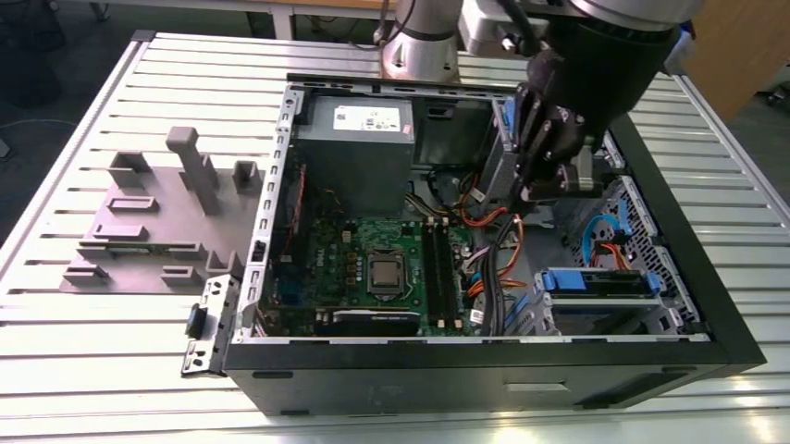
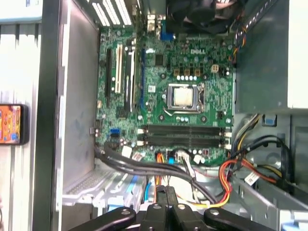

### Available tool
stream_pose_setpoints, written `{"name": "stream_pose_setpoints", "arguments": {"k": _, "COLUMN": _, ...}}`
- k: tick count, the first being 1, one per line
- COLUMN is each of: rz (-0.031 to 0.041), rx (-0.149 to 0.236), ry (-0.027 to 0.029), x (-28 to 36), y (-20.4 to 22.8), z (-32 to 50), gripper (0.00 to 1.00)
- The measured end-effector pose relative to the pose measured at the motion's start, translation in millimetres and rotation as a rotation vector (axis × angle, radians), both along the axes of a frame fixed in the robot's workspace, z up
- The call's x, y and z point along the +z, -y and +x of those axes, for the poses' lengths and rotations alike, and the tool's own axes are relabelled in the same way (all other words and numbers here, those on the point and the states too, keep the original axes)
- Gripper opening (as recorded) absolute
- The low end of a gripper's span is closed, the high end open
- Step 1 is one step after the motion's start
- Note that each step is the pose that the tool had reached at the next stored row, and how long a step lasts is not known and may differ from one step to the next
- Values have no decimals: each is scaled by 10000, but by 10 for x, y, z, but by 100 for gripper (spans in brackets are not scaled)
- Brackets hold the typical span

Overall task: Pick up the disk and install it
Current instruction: 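Insert the second disk wire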

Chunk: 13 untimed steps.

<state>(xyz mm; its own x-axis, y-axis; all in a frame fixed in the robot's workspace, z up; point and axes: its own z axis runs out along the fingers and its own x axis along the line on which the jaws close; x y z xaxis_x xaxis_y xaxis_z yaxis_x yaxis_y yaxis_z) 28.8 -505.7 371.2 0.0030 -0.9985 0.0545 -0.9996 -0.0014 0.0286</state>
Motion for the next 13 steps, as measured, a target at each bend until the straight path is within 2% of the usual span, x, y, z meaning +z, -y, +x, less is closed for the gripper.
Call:
{"name": "stream_pose_setpoints", "arguments": {"k": 6, "rz": -1, "rx": -1, "ry": -7, "x": 0, "y": 0, "z": 195, "gripper": 11}}
{"name": "stream_pose_setpoints", "arguments": {"k": 10, "rz": 0, "rx": -5, "ry": -7, "x": 0, "y": 0, "z": 300, "gripper": 11}}
{"name": "stream_pose_setpoints", "arguments": {"k": 13, "rz": -1, "rx": -13, "ry": -8, "x": 0, "y": 0, "z": 347, "gripper": 11}}
